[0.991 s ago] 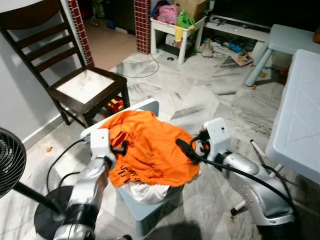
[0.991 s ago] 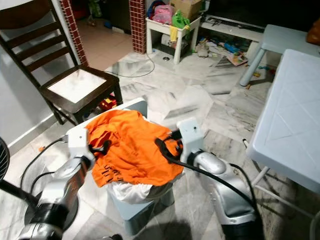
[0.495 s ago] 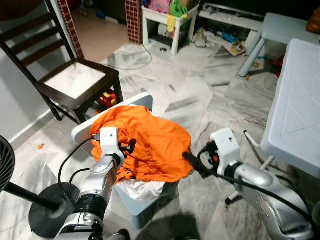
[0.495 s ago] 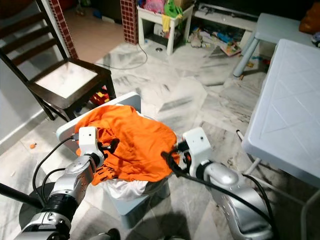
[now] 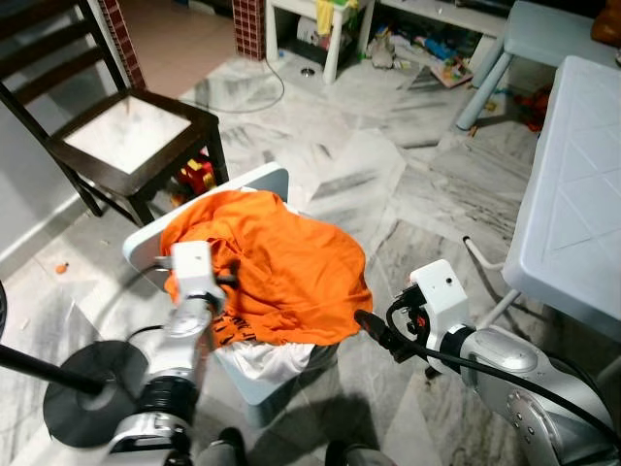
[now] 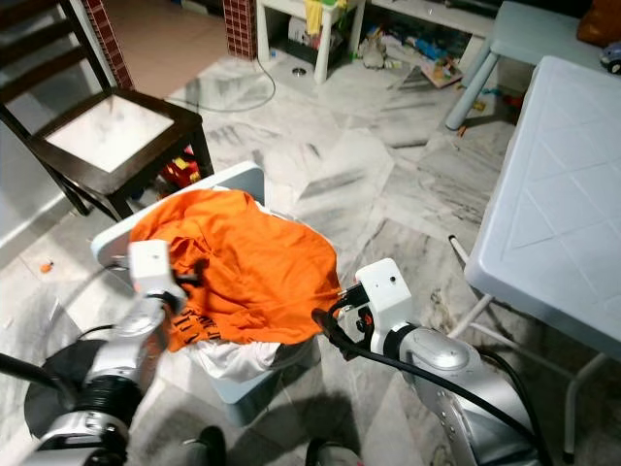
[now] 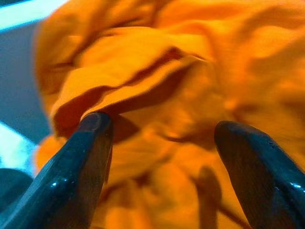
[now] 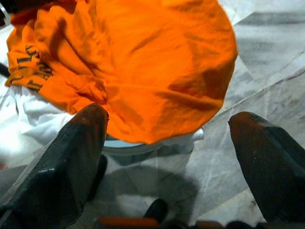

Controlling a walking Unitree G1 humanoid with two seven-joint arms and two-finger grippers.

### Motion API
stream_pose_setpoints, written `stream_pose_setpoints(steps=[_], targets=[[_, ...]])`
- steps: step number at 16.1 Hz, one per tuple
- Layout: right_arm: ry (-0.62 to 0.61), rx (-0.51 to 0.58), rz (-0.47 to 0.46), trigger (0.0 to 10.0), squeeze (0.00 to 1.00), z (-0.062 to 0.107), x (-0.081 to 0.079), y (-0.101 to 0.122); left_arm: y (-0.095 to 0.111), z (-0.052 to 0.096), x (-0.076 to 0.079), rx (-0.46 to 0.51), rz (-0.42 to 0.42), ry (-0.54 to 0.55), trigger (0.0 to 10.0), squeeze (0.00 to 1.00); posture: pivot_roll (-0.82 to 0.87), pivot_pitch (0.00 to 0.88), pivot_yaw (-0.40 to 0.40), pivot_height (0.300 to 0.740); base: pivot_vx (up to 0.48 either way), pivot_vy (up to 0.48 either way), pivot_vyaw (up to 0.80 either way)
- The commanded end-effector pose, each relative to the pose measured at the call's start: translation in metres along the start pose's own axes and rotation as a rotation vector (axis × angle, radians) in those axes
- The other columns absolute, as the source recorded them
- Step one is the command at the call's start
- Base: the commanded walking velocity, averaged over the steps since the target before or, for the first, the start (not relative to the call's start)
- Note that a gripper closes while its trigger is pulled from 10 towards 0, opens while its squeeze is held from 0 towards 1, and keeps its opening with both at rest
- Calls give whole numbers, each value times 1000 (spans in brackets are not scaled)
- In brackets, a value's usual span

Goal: Hang hanger

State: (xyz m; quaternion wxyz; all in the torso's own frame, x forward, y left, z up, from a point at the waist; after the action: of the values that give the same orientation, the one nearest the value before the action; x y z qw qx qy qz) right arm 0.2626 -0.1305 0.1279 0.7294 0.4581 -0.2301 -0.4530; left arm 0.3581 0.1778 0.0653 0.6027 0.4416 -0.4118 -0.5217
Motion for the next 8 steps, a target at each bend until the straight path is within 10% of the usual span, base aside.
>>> stream_pose_setpoints(steps=[1, 8], targets=[[0, 13, 7, 10000, 0, 6, 0, 4, -12, 2, -5, -39, 9, 22, 0, 0, -181, 264, -86, 740, 0, 0, 0], [19, 6, -1, 10000, 0, 3, -6, 5, -14, -3, -1, -82, 33, -40, 0, 0, -183, 260, -74, 740, 0, 0, 0]])
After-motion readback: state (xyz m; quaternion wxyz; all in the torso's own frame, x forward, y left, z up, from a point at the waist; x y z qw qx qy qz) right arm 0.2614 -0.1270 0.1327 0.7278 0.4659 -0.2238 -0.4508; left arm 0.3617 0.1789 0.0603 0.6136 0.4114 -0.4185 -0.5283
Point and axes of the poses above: a point about 5 cm out from each wrist's last joint towards the gripper, its own z axis pointing back from the gripper into the wrist, its own y axis along the axis of the wrist's last joint, x = y × z, the point moved 2 cm from there along -z, pointing out of the wrist towards the gripper, and after that the axes turned 3 degrees about -z, right-handed, at the moved point
